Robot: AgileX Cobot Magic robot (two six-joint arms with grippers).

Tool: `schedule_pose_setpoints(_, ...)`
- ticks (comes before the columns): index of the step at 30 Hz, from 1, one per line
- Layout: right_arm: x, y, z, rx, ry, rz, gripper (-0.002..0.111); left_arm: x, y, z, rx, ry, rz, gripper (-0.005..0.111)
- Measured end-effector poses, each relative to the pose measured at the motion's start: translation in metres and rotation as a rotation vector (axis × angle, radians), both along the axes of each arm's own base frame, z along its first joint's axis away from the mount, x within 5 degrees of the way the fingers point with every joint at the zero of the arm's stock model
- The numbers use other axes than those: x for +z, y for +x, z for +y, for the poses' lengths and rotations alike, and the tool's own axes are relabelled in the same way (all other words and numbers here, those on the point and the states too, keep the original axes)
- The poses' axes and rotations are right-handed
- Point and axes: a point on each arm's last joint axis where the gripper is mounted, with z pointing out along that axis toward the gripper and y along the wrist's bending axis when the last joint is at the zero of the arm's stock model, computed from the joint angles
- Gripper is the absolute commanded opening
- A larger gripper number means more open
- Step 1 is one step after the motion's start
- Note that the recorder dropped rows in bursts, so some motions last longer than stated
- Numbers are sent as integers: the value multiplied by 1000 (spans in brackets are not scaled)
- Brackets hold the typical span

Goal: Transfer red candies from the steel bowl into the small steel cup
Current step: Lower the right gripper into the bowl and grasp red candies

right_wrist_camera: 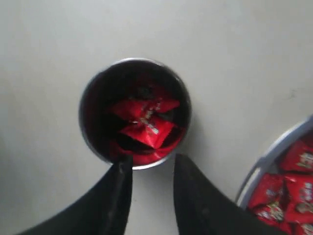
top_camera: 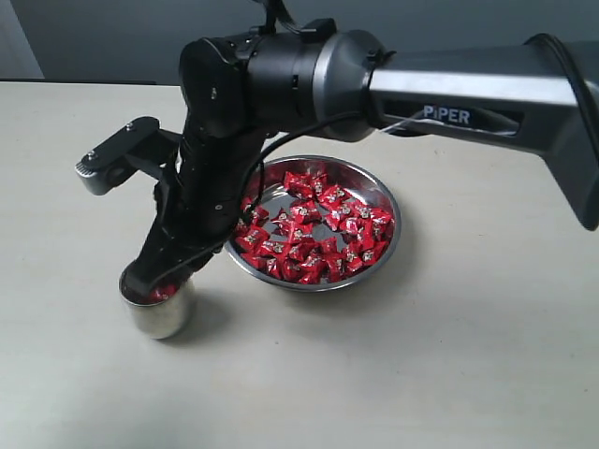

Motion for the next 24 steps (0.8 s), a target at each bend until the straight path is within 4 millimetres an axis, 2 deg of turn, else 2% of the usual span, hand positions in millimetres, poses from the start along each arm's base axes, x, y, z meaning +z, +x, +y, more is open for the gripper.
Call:
schedule_pose_setpoints(3,7,11,-12,-77,-46,-61,30,0,0,0,0,0,0,0)
schedule_pose_setpoints(7,10,35,-38,-221,-111,-62,30,0,0,0,0,0,0,0)
schedule_pose_setpoints(14,-9,66,-76,-336,-215,7,30,0,0,0,0,0,0,0)
schedule_pose_setpoints(20,-25,72,-90,-357,-303,67,30,0,0,0,0,0,0,0)
schedule_pose_setpoints(24,-38,72,-91,-338,-352,103,30,0,0,0,0,0,0,0)
